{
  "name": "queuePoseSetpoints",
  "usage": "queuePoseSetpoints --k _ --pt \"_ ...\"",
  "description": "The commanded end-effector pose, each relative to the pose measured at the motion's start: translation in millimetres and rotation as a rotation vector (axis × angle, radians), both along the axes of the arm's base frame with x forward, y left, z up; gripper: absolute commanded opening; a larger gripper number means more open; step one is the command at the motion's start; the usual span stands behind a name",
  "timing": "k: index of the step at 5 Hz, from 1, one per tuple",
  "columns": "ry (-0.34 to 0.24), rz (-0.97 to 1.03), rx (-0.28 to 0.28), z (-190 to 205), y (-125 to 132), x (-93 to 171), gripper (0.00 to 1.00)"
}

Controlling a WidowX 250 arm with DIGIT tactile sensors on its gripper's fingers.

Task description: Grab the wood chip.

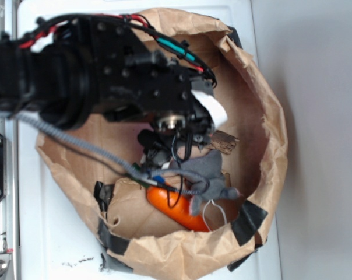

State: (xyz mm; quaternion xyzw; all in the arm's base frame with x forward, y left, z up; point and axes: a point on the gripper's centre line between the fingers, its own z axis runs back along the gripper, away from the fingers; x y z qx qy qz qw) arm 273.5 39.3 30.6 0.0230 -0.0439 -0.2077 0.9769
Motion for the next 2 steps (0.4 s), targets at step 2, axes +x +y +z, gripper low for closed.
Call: queuePoseSetpoints --k 2 --pt "-0.003 0.003 -0.016 -0.6 -13.1 59.1 1.0"
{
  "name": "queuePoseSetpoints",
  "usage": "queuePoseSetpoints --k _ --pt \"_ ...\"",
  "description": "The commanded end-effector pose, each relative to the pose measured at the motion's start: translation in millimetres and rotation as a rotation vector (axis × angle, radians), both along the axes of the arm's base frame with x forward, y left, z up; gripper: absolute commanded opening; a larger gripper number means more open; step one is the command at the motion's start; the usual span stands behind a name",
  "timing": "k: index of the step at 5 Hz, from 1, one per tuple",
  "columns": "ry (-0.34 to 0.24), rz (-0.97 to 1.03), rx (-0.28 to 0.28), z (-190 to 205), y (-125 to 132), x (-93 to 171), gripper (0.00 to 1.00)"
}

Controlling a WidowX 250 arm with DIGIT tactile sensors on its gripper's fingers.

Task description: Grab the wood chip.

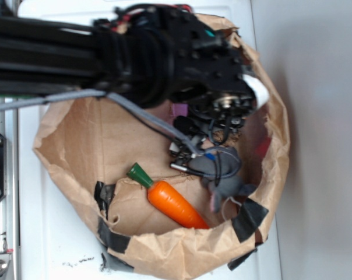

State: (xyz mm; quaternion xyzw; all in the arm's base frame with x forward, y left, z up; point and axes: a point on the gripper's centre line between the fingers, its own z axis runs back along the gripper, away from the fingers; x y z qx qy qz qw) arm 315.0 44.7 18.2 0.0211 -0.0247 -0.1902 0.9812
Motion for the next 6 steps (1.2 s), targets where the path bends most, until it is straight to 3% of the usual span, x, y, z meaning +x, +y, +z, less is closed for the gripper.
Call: queuePoseSetpoints --k 1,2,3,4,5,6 --pt "-0.026 -0.022 -0.064 26 -25 20 1.0" --pt "-0.03 -0.007 -0.061 31 -26 18 1.0" --pt "-0.024 0.03 -0.072 29 -25 15 0.0" --pt "-0.019 0.038 -0.086 31 -21 12 0.0" --pt "-0.03 0.059 -0.089 45 -13 -1 0.0" --pt "-0.058 0.065 -0.127 65 -3 -23 0.0"
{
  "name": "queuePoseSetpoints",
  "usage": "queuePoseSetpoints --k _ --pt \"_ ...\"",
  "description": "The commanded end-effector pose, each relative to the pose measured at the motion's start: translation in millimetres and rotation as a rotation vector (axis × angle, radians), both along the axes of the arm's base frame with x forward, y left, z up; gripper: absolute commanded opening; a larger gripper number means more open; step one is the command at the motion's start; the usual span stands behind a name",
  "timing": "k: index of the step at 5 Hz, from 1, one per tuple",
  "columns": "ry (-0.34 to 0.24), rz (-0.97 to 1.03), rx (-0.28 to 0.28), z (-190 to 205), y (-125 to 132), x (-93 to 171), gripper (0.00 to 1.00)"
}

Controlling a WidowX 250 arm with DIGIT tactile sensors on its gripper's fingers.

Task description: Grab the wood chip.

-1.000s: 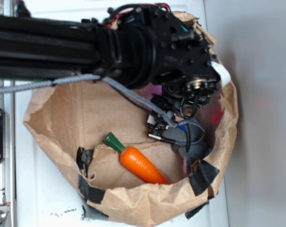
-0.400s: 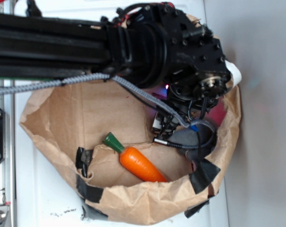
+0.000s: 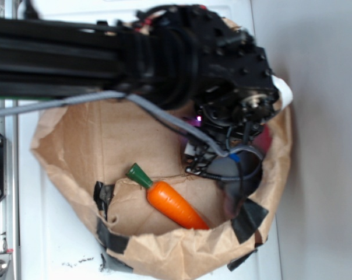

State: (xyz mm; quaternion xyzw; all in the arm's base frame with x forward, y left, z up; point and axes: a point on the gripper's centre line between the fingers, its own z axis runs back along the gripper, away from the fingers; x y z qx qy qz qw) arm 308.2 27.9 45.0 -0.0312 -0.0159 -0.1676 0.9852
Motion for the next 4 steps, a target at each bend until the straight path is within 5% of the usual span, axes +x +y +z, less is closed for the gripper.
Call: queuePoseSetpoints --k 1,3,4 --pt "-0.107 0.033 -0.041 61 26 -49 0.0" --pt "0.033 0.221 -0.098 96 48 -80 0.0" --pt "0.041 0.228 -0.051 100 49 -86 0.0"
